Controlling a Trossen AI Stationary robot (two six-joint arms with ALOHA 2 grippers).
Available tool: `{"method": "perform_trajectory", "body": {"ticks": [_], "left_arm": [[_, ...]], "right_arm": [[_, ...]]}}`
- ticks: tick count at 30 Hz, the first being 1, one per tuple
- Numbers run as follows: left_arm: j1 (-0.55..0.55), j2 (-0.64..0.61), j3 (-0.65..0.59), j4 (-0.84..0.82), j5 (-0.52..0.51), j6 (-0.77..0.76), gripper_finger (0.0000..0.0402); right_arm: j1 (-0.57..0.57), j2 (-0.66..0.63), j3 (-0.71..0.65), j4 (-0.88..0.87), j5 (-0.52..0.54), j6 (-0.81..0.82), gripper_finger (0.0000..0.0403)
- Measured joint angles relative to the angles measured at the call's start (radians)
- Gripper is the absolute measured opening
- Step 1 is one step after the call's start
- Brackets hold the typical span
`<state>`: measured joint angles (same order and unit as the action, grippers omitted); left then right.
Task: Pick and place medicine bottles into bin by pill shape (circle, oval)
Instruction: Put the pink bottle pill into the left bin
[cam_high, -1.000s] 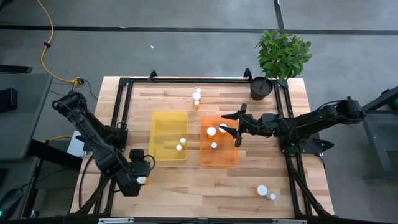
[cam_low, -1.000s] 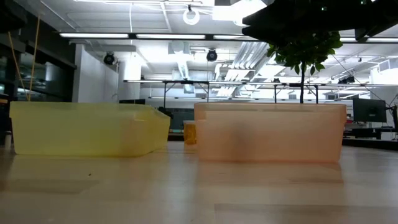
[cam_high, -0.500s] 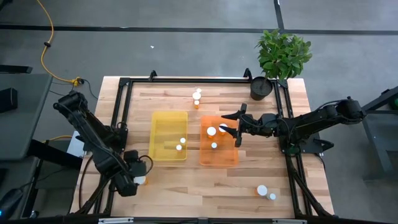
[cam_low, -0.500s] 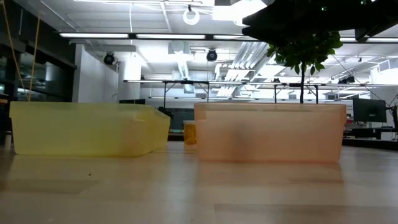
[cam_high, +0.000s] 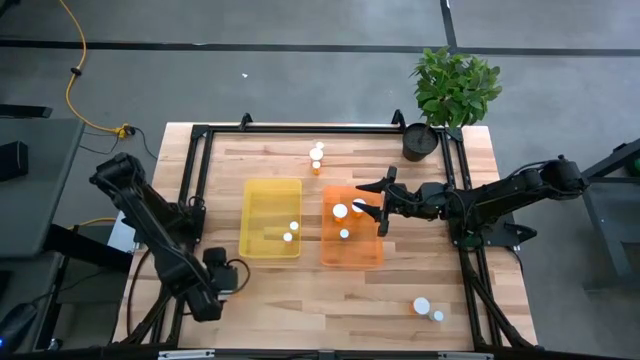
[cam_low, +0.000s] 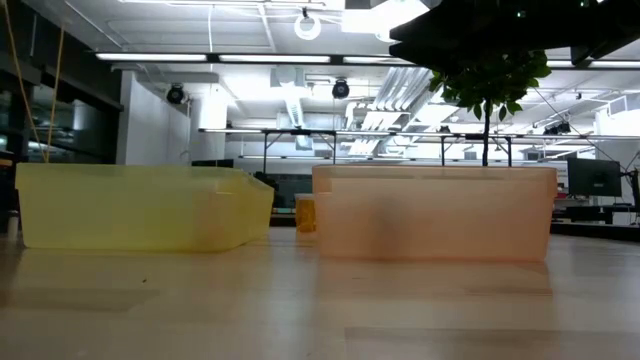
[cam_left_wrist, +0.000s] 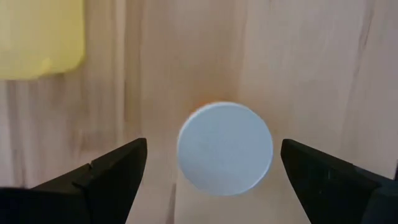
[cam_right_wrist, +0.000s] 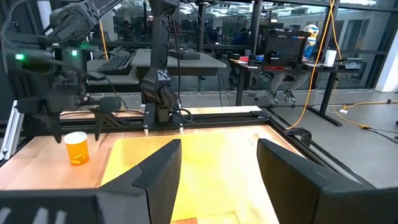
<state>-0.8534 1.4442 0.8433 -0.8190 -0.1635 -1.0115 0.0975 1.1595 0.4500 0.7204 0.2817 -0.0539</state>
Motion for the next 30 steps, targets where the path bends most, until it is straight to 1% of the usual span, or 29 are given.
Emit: {"method": "perform_trajectory", "body": {"ticks": [6, 13, 16, 19, 22, 25, 30], "left_arm": [[-0.001, 0.043, 0.000, 0.052, 0.021, 0.047, 0.0360], [0.000, 0.044, 0.000, 0.061, -0.009, 0.062, 0.0356], [0.000, 0.044, 0.000, 0.052, -0.010, 0.065, 0.0335], [0.002, 0.045, 0.014, 0.018, -0.012, 0.080, 0.0303], [0.002, 0.045, 0.043, -0.031, -0.047, 0.082, 0.0269], [0.002, 0.045, 0.063, -0.039, -0.072, 0.110, 0.0242], [0.002, 0.045, 0.066, -0.047, -0.065, 0.109, 0.0224]], "right_arm": [[0.000, 0.000, 0.000, 0.000, 0.000, -0.006, 0.0204], [0.000, 0.000, 0.000, -0.001, 0.000, -0.006, 0.0204], [0.000, 0.000, 0.000, -0.002, 0.000, -0.006, 0.0204], [0.000, 0.000, 0.000, -0.002, 0.000, -0.006, 0.0204], [0.000, 0.000, 0.000, -0.002, 0.000, -0.006, 0.0204], [0.000, 0.000, 0.000, -0.002, 0.000, -0.006, 0.0204], [0.000, 0.000, 0.000, -0.002, 0.000, -0.006, 0.0204]]}}
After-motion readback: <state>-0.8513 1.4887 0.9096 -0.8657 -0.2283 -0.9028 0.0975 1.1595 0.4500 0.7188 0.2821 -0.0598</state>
